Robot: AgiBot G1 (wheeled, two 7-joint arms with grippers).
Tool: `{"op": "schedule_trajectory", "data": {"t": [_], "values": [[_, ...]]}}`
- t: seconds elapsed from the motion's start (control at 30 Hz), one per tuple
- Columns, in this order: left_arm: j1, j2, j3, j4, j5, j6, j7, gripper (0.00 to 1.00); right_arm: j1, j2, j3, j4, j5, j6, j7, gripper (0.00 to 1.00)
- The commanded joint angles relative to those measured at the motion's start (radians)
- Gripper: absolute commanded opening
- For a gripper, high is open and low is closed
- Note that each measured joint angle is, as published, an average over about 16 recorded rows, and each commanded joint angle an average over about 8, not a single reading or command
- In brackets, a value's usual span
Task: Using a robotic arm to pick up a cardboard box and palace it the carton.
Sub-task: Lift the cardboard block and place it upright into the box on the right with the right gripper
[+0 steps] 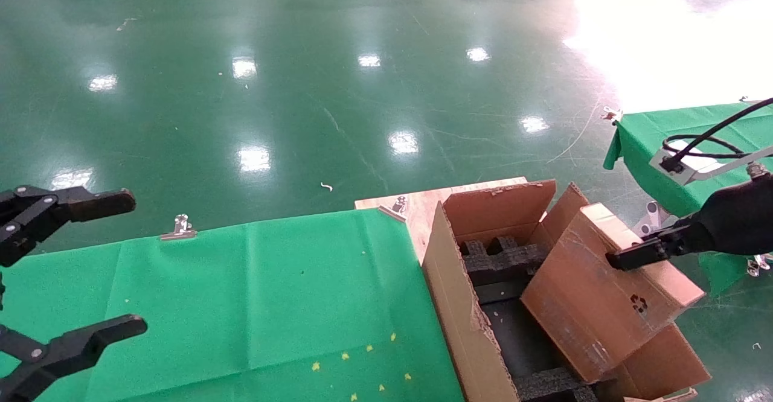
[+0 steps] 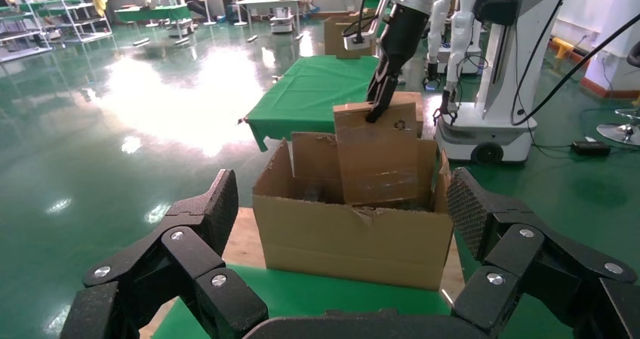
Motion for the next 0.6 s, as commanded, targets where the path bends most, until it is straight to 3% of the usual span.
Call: {"op": "schedule_trajectory", "data": {"t": [0.03,0.4,0.6], "values": [[0.0,0.0,0.0,0.0,0.0,0.0,0.0,1.0,0.004,0.013,-0.008,0.028,-0.015,0.015,0.065,0.0],[0.0,0.0,0.0,0.0,0.0,0.0,0.0,1.0,0.004,0.011,-0.01,0.028,-0.022,0.025,0.07,0.0],[0.0,0.0,0.0,0.0,0.0,0.0,0.0,1.0,-0.006,0.013,-0.021,0.064,-0.06,0.092,0.142,0.0]]}}
